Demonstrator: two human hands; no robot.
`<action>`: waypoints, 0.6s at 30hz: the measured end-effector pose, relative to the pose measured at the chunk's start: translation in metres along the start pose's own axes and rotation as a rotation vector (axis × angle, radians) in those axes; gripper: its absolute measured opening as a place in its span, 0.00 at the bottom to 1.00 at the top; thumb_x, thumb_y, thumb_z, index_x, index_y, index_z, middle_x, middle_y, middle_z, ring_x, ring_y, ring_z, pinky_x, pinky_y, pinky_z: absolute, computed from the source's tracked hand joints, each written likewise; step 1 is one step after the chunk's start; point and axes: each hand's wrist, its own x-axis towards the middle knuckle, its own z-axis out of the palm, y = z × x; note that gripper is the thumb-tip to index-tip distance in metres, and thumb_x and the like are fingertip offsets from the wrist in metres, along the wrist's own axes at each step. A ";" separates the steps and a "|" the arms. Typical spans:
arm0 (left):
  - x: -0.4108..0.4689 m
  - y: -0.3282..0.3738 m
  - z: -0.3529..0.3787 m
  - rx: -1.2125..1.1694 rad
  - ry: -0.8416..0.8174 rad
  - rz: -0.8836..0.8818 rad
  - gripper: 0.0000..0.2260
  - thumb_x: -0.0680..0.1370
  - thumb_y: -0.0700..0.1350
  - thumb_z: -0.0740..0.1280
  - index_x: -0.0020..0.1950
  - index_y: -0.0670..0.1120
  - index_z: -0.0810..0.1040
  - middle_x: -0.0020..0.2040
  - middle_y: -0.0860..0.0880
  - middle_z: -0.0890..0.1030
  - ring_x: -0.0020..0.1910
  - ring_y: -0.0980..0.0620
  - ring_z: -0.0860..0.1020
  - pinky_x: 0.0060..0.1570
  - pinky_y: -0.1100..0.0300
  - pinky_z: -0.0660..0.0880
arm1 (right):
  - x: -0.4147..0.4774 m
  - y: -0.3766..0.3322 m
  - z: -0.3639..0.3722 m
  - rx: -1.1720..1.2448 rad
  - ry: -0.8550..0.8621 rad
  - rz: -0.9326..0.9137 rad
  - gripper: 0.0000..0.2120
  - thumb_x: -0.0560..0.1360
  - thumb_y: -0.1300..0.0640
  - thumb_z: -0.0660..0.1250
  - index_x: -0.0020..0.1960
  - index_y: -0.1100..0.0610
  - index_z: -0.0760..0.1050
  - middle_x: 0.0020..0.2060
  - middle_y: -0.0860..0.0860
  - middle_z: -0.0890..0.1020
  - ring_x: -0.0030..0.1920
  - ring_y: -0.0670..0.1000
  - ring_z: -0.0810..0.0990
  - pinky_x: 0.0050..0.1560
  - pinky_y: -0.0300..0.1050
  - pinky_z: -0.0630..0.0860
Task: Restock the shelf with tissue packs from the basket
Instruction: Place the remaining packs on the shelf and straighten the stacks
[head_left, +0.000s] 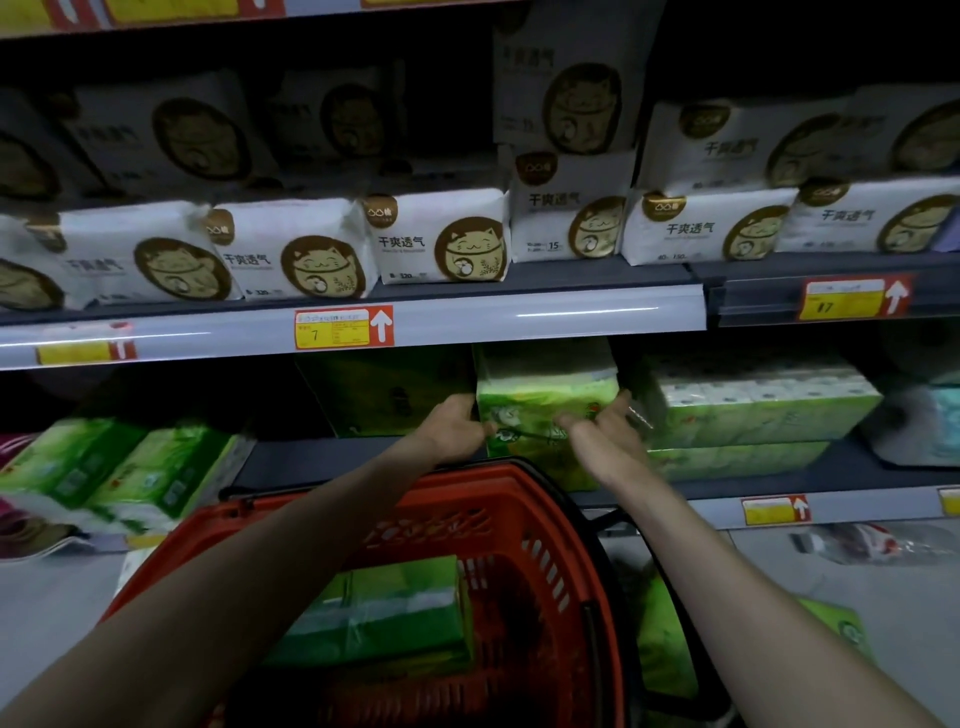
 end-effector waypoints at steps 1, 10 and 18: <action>-0.010 0.005 -0.003 0.029 -0.005 0.019 0.21 0.78 0.52 0.69 0.70 0.49 0.78 0.64 0.48 0.82 0.65 0.46 0.78 0.70 0.46 0.74 | -0.003 -0.001 0.000 -0.020 0.002 0.012 0.47 0.83 0.46 0.65 0.85 0.60 0.35 0.83 0.60 0.59 0.82 0.62 0.61 0.77 0.50 0.61; -0.127 -0.013 -0.051 0.344 0.057 0.187 0.32 0.84 0.53 0.64 0.85 0.50 0.55 0.77 0.44 0.72 0.71 0.47 0.76 0.70 0.56 0.71 | -0.074 -0.014 0.039 -0.121 0.006 -0.138 0.48 0.82 0.44 0.67 0.86 0.58 0.37 0.86 0.55 0.47 0.85 0.59 0.45 0.82 0.57 0.50; -0.213 -0.073 -0.078 0.290 0.193 0.300 0.32 0.79 0.57 0.67 0.82 0.51 0.65 0.67 0.55 0.79 0.61 0.61 0.77 0.58 0.66 0.72 | -0.129 -0.012 0.102 -0.373 -0.295 -0.551 0.33 0.82 0.42 0.67 0.82 0.44 0.58 0.77 0.43 0.64 0.79 0.45 0.60 0.77 0.42 0.60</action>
